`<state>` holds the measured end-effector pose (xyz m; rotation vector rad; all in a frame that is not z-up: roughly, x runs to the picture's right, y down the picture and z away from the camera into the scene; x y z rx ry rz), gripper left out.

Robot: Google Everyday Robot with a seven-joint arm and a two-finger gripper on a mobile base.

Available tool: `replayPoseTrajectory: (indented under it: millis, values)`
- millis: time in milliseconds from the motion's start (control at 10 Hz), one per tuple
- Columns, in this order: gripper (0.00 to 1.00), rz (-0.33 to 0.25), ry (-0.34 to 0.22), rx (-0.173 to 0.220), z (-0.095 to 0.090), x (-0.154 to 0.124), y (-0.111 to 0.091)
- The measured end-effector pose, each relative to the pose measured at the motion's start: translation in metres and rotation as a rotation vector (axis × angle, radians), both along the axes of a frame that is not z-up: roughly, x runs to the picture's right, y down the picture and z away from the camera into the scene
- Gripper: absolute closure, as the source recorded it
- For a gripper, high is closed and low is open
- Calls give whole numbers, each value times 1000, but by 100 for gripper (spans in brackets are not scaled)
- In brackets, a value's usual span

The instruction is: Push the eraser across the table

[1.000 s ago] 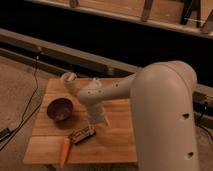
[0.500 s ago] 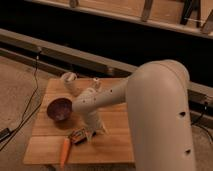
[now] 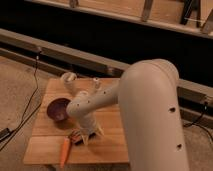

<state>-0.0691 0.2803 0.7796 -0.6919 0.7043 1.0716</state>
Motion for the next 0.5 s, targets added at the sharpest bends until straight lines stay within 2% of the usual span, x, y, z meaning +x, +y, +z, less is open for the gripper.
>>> replayPoseTrajectory:
  millis: [500]
  values:
    - [35,-22,2,22,10,-9,0]
